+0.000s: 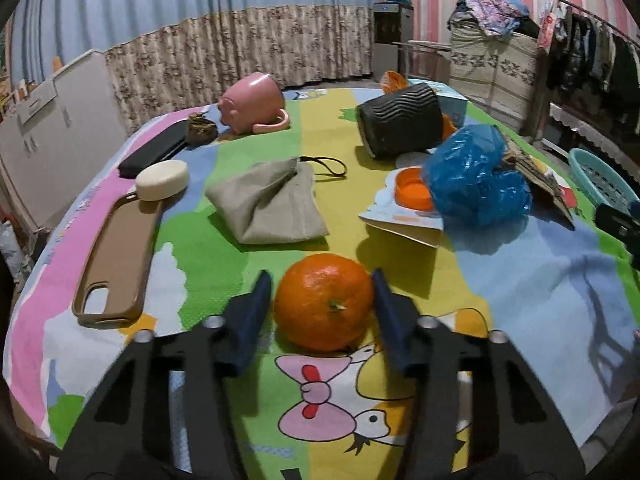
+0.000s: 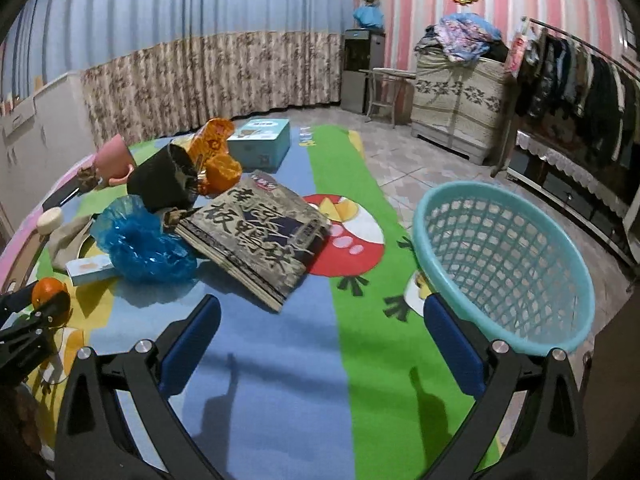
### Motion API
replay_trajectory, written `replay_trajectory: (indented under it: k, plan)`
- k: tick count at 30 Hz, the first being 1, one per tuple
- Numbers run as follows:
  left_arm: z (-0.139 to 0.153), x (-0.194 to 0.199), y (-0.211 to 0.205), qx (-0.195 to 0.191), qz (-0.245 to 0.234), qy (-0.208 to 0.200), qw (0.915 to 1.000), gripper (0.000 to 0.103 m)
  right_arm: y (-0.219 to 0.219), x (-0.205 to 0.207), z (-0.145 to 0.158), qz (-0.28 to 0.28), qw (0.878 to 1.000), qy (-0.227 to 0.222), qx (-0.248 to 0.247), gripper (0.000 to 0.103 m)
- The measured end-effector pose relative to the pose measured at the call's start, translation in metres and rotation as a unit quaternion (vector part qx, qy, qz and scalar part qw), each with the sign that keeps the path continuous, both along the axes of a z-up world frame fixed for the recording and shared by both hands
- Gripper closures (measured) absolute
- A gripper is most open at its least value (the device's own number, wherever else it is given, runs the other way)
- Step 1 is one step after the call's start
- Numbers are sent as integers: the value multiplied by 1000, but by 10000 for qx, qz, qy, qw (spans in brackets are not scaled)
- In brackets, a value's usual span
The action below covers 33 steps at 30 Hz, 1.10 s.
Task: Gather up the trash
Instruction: 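Grasp the orange with the left tool while the right tool grasps the magazine, then carry the orange and magazine over the blue basket and release both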
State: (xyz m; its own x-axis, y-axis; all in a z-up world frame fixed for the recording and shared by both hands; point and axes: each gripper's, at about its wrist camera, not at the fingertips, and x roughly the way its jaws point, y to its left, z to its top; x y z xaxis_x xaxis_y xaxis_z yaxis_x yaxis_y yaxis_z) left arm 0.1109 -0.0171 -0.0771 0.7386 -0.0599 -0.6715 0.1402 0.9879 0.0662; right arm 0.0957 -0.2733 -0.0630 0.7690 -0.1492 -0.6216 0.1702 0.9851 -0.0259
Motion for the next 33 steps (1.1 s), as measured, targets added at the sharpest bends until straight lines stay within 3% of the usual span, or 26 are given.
replay_trajectory:
  k: [10, 12, 14, 17, 22, 26, 33]
  plan:
    - [30, -3, 19, 90, 142, -311, 9994, 62, 33, 55, -11, 519, 9948, 444, -751, 7]
    - [36, -2, 25, 119, 210, -402, 9989, 62, 32, 60, -12, 634, 9941, 487, -734, 26]
    - [40, -1, 29, 160, 262, -482, 9984, 62, 31, 63, -12, 812, 9931, 597, -593, 54]
    - [48, 2, 33, 157, 361, -570, 9976, 62, 27, 58, -6, 1014, 9928, 516, -386, 71]
    - [62, 9, 38, 205, 511, -782, 9954, 62, 2, 50, 9, 980, 9949, 202, 129, 87]
    - [75, 16, 34, 177, 596, -885, 9941, 64, -18, 45, 26, 1018, 9933, -90, 542, 91]
    - [113, 18, -17, 101, 246, -1338, 9906, 64, -53, 26, 58, 789, 9920, -690, 702, 91]
